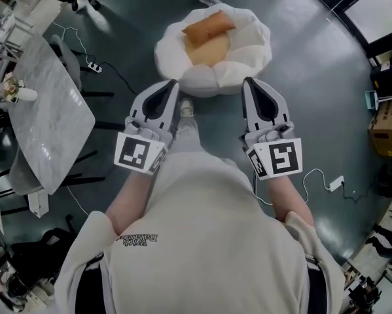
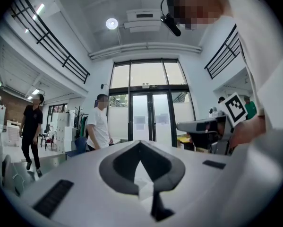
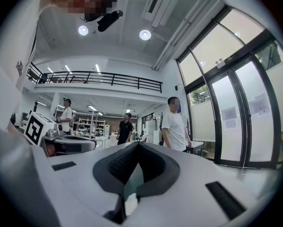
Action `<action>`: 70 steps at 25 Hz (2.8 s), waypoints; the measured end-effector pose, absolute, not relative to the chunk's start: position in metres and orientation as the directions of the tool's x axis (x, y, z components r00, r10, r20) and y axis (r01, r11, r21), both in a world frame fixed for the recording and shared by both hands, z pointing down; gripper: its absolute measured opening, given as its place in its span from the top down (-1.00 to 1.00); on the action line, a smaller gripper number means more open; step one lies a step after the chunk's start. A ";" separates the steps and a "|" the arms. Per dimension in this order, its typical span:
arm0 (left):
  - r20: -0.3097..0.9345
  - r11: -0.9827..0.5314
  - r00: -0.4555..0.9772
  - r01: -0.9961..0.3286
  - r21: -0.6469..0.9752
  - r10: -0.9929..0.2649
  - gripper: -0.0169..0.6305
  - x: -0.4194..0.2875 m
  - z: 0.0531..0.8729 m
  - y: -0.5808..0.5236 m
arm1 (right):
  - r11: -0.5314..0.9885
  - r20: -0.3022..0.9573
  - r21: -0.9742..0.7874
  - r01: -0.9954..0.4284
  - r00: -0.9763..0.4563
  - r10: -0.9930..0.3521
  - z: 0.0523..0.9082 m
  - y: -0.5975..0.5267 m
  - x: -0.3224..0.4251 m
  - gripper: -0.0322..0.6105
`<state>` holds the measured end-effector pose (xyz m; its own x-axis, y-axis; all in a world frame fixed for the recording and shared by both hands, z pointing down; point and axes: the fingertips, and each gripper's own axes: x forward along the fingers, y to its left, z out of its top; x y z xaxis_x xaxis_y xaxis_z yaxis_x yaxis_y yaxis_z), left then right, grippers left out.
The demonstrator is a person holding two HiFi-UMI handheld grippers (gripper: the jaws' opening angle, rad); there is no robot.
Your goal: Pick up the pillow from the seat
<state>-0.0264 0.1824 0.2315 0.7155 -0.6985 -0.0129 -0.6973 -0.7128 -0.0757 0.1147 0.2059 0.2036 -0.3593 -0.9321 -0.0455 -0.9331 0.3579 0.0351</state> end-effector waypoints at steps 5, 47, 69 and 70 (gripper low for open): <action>-0.001 -0.717 0.719 -0.694 -0.066 -0.695 0.92 -0.029 0.236 0.137 | 0.359 -0.023 0.047 -0.932 -0.360 -0.933 0.207 0.163 0.111 0.87; 0.101 -0.631 0.628 -0.776 0.001 -0.772 0.92 -0.049 0.254 -0.179 | 0.498 0.156 0.066 -0.865 -0.484 -0.861 0.245 -0.180 0.082 0.87; 0.093 -0.506 0.509 -0.861 0.054 -0.856 0.92 -0.037 0.390 -0.277 | 0.517 0.305 0.037 -0.855 -0.483 -0.821 0.399 -0.308 0.111 0.87; 0.097 -0.504 0.507 -0.862 0.060 -0.856 0.92 -0.038 0.404 -0.285 | 0.514 0.312 0.035 -0.857 -0.480 -0.820 0.412 -0.318 0.109 0.87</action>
